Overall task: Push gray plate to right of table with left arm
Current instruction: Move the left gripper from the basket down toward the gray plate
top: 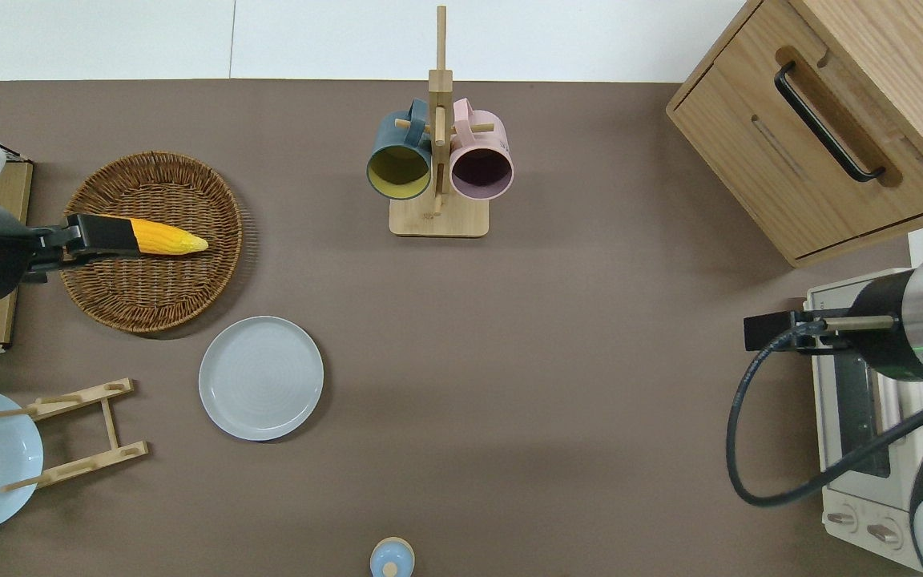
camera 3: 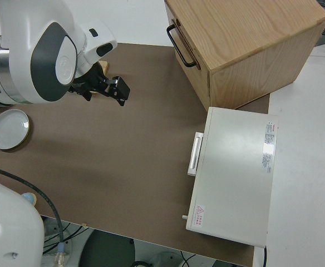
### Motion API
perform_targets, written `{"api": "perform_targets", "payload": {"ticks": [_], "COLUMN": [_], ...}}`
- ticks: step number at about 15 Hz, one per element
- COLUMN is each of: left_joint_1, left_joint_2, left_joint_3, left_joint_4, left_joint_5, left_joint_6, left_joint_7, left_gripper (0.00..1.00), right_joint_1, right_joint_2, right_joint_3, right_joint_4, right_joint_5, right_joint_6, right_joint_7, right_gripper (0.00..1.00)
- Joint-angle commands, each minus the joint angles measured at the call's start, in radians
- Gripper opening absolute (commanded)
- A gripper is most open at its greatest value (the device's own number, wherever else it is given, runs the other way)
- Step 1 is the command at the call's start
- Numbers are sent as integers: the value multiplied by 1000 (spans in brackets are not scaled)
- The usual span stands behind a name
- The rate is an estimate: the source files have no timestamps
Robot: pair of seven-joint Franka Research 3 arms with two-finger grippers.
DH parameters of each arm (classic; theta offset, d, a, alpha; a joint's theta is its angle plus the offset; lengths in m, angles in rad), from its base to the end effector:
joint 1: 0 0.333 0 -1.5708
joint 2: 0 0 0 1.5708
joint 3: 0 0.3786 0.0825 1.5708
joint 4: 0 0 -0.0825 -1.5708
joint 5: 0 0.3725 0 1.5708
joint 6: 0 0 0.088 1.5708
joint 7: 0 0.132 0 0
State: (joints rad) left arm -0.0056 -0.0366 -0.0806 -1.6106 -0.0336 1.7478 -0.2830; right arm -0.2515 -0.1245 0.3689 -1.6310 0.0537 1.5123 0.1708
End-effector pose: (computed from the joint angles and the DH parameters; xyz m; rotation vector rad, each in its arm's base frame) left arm 0.5484 -0.0522 0.6809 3.0540 0.3059 0.2540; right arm 0.4871 0.0796 0.6891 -3.1321 0.0830 0.0059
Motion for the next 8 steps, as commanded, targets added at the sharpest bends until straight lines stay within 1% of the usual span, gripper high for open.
{"api": "perform_targets", "payload": {"ticks": [1,8], "left_joint_1": [-1,-1], "left_joint_2": [-11,-13], "left_joint_3": [-14,-21], "left_joint_4": [6,3], "left_joint_5": [17,12], "left_joint_6": [-42,-50], "left_joint_7": [8,5], "left_gripper": [991,991], "right_joint_1": [-25,-25], "right_joint_2": [-27,-27], "right_joint_3": [15,15], "right_joint_4": [-27,-27], "right_joint_5": [22,22], "right_joint_6": [0,0], "right_joint_7": [10,10], "right_gripper": [996,996]}}
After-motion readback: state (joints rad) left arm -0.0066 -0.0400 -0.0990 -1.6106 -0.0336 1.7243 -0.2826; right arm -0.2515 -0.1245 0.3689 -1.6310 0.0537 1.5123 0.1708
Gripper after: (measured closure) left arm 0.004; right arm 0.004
